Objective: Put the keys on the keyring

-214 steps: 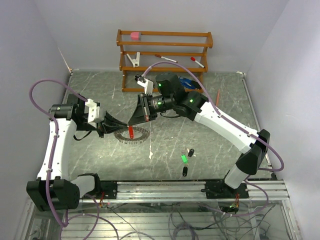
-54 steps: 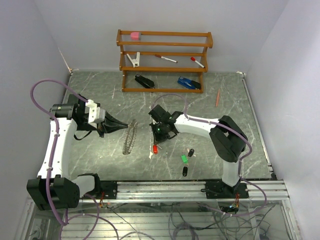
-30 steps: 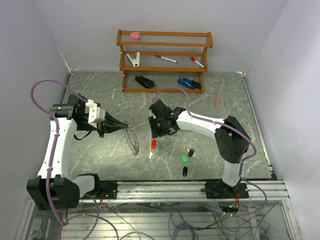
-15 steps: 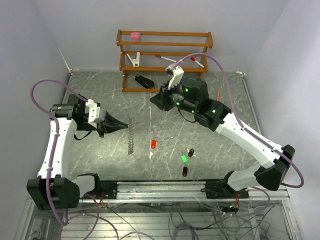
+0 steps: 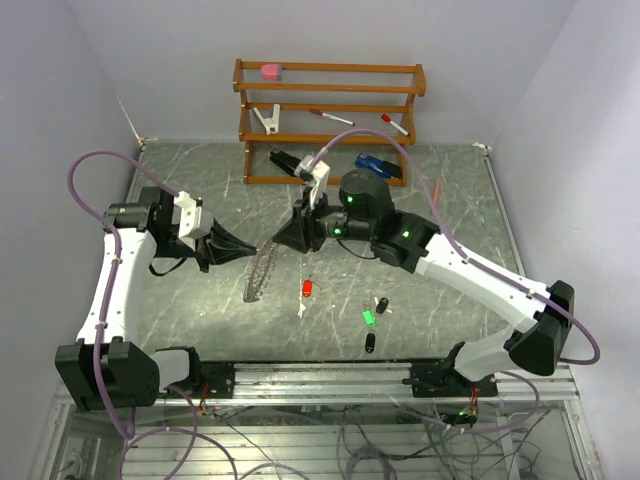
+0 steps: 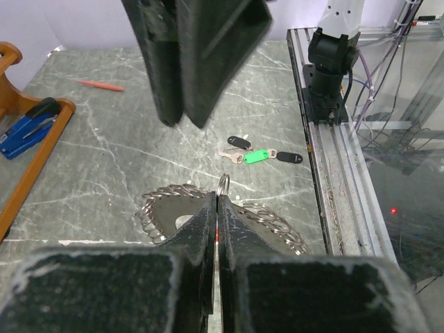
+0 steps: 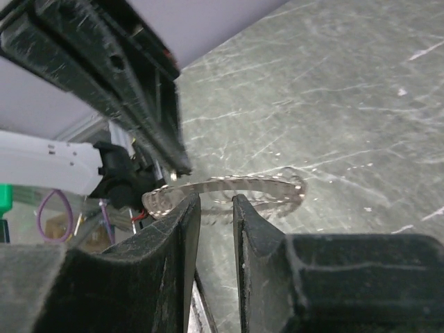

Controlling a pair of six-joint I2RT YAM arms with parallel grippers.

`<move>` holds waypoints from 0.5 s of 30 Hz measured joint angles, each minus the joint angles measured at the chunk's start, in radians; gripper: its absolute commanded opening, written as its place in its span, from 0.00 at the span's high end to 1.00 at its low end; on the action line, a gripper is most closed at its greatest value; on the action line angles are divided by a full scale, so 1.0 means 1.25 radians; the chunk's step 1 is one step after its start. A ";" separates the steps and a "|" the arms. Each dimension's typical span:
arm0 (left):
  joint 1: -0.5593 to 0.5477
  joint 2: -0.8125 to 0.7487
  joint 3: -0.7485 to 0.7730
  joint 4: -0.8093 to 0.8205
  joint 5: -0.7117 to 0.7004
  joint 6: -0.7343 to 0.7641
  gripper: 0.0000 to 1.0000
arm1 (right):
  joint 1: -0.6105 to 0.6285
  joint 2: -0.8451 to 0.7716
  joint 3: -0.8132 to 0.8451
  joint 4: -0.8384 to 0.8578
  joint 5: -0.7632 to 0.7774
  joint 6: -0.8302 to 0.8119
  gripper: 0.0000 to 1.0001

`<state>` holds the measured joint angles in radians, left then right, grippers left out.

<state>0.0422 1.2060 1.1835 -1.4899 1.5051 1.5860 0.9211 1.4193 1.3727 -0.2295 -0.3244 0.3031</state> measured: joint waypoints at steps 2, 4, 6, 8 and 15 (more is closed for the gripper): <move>0.000 0.006 0.000 0.000 0.000 -0.004 0.93 | 0.024 0.014 0.005 -0.002 -0.004 -0.009 0.75; 0.000 0.009 0.000 0.000 0.000 -0.006 0.93 | 0.045 0.035 0.016 -0.005 -0.005 -0.017 0.76; 0.000 0.009 0.000 0.000 0.000 -0.008 0.93 | 0.059 0.048 0.018 -0.009 -0.007 -0.025 0.77; 0.000 0.009 0.000 0.000 0.000 -0.011 0.93 | 0.065 0.055 0.019 -0.015 -0.008 -0.029 0.78; 0.000 0.010 0.000 0.000 0.000 -0.019 0.93 | 0.072 0.059 0.022 -0.021 -0.009 -0.038 0.81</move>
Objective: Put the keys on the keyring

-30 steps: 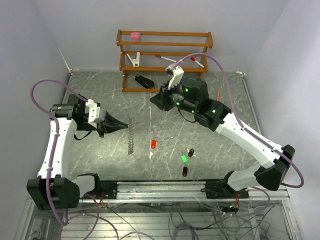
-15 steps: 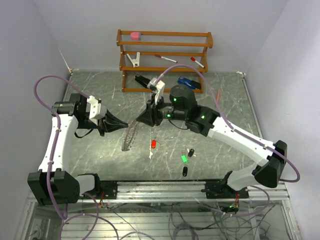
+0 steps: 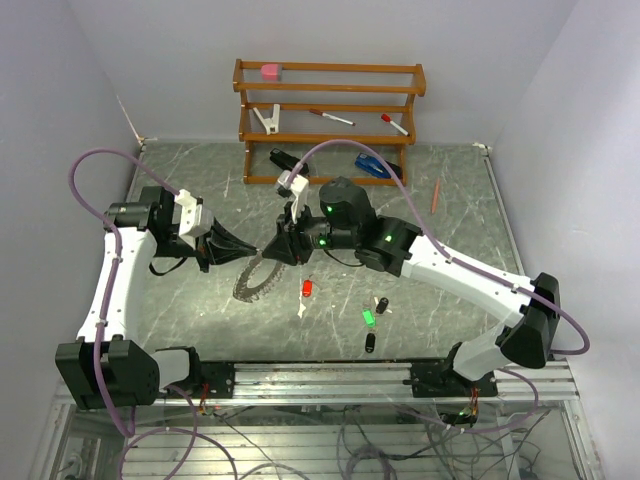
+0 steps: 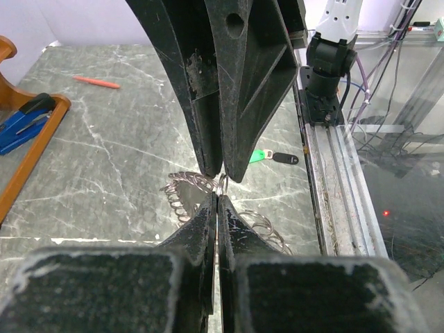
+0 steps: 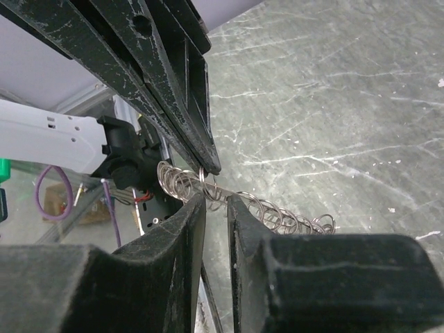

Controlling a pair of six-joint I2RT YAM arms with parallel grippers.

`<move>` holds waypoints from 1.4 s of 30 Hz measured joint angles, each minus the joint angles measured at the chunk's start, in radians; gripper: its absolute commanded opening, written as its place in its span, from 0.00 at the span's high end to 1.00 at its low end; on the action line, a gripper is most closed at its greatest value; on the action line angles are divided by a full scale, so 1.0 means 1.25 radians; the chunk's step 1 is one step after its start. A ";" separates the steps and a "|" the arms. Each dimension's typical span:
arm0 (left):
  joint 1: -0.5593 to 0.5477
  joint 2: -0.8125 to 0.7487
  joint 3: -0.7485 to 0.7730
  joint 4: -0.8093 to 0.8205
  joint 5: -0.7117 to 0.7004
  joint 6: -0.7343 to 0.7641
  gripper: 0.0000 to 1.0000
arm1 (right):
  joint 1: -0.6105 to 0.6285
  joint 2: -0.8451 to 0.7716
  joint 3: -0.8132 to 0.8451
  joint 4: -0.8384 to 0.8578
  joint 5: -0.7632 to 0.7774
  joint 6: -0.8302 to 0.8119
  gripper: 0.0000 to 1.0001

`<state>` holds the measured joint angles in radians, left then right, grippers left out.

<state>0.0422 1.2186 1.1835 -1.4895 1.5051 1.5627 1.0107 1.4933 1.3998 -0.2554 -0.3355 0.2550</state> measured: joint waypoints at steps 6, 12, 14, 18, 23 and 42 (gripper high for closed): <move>0.000 0.000 0.000 0.000 0.000 -0.002 0.93 | 0.002 0.008 0.014 0.000 -0.002 -0.005 0.82; 0.000 0.000 0.000 0.000 0.000 -0.006 0.93 | 0.008 0.016 0.021 -0.001 -0.006 -0.008 0.87; 0.000 0.000 0.000 0.000 0.000 -0.006 0.93 | 0.009 0.020 0.023 -0.001 -0.007 -0.008 0.91; 0.000 0.000 0.000 0.001 0.000 -0.006 0.93 | 0.010 0.021 0.025 -0.004 -0.012 -0.011 1.00; 0.000 0.000 0.000 0.001 0.000 -0.006 0.93 | 0.014 0.021 0.026 -0.005 -0.013 -0.017 1.00; 0.000 -0.026 0.000 0.001 0.007 -0.005 0.68 | 0.014 0.055 0.114 -0.103 -0.036 -0.029 1.00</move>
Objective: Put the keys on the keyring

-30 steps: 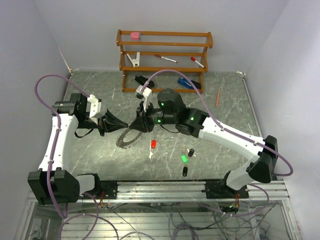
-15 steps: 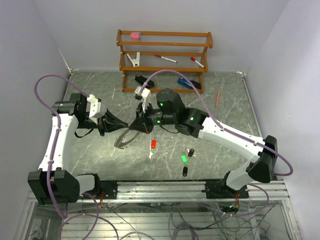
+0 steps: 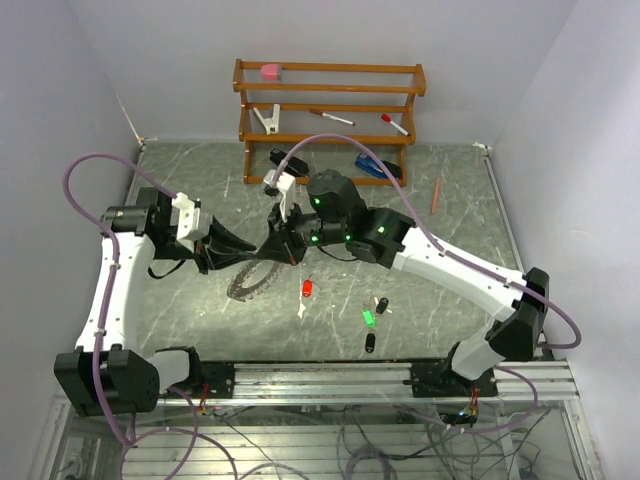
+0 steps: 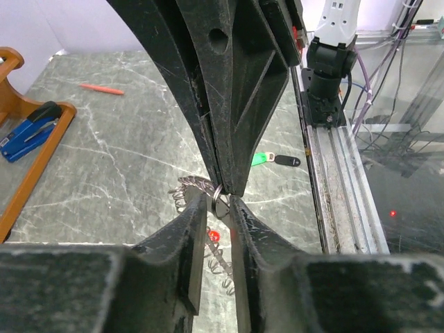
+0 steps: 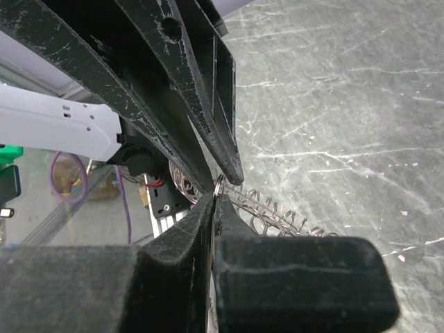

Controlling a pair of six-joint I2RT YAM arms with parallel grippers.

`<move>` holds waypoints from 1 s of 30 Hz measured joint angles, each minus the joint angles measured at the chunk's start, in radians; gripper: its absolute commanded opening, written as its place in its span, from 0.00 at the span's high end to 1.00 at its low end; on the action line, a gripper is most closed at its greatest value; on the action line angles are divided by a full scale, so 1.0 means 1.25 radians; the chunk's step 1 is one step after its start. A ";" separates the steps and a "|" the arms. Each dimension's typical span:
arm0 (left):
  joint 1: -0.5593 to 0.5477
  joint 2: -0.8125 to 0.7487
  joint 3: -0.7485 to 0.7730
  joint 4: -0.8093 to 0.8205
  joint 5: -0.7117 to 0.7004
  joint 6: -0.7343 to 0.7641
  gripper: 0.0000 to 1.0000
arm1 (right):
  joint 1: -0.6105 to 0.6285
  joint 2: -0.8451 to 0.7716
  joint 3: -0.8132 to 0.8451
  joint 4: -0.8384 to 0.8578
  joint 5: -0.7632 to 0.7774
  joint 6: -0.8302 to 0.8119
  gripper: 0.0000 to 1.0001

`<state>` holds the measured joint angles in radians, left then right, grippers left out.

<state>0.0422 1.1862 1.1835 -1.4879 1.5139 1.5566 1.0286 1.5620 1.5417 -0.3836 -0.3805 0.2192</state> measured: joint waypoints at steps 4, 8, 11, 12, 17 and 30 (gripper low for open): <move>0.000 -0.005 -0.003 0.001 -0.002 0.002 0.67 | 0.000 0.009 0.019 -0.027 -0.011 -0.005 1.00; 0.000 -0.013 -0.012 0.001 -0.002 0.003 0.68 | 0.000 0.020 0.042 -0.058 -0.019 -0.014 1.00; 0.000 -0.015 -0.012 0.001 -0.002 0.004 0.70 | 0.000 0.032 0.066 -0.086 -0.026 -0.021 1.00; 0.000 -0.015 -0.012 0.001 -0.002 0.005 0.71 | 0.000 0.035 0.074 -0.095 -0.027 -0.024 1.00; 0.000 -0.015 -0.012 0.000 -0.006 0.005 0.75 | -0.001 0.063 0.125 -0.150 -0.035 -0.045 1.00; -0.023 -0.013 -0.013 0.000 -0.031 0.001 0.78 | -0.001 0.127 0.240 -0.282 -0.068 -0.091 1.00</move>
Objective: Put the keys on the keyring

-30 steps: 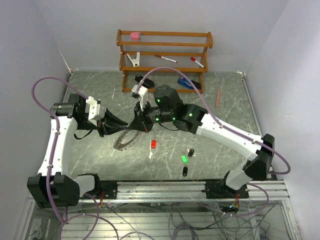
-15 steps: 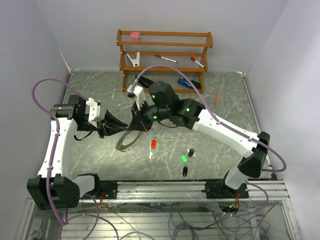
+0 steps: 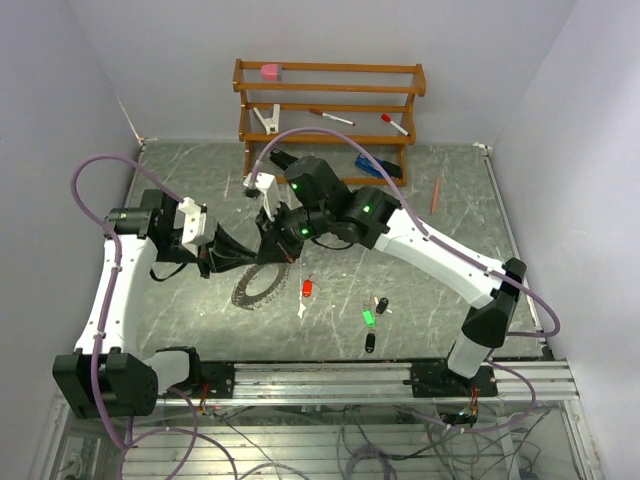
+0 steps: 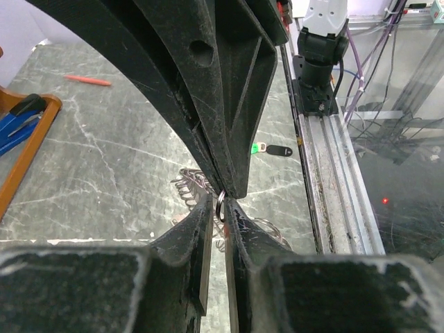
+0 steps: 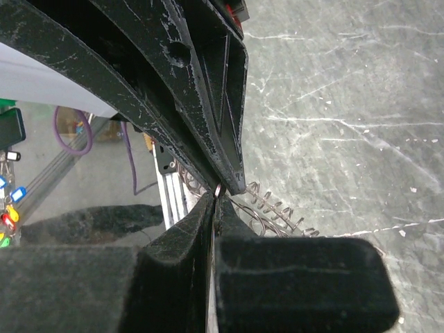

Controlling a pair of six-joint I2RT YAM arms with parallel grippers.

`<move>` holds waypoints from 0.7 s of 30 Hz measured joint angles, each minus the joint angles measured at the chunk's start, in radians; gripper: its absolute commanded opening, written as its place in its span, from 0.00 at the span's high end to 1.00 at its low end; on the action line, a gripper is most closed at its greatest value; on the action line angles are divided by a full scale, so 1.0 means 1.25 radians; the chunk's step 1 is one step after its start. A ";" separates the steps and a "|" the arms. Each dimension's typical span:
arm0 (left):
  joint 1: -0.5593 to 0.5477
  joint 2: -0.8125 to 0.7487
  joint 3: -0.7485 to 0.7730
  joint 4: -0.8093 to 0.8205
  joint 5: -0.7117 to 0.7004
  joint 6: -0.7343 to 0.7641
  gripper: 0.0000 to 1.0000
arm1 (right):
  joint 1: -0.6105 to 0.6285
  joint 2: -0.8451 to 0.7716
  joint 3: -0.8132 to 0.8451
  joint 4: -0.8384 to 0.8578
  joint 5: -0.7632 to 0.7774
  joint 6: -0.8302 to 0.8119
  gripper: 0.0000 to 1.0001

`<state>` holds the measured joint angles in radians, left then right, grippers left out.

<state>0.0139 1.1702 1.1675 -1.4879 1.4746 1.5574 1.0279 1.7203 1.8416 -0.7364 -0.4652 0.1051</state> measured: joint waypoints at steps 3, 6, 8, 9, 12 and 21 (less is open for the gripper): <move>-0.003 0.002 0.000 0.000 -0.007 -0.002 0.82 | 0.000 0.014 0.021 -0.026 -0.008 -0.010 1.00; -0.006 0.003 0.000 -0.001 -0.011 -0.005 0.84 | 0.000 0.020 0.031 -0.039 -0.009 -0.017 1.00; -0.007 0.003 0.000 -0.001 -0.011 -0.005 0.88 | 0.000 0.020 0.033 -0.043 -0.009 -0.022 1.00; -0.008 0.003 0.000 -0.001 -0.011 -0.005 0.90 | 0.000 0.020 0.034 -0.046 -0.009 -0.024 1.00; -0.008 0.003 0.000 -0.001 -0.011 -0.006 0.92 | 0.000 0.023 0.041 -0.054 -0.009 -0.030 1.00; -0.009 0.003 0.000 -0.002 -0.009 -0.015 0.93 | 0.000 0.036 0.067 -0.082 -0.012 -0.043 1.00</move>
<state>0.0025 1.1740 1.1675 -1.4899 1.4631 1.5383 1.0275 1.7649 1.9247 -0.8387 -0.4805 0.0509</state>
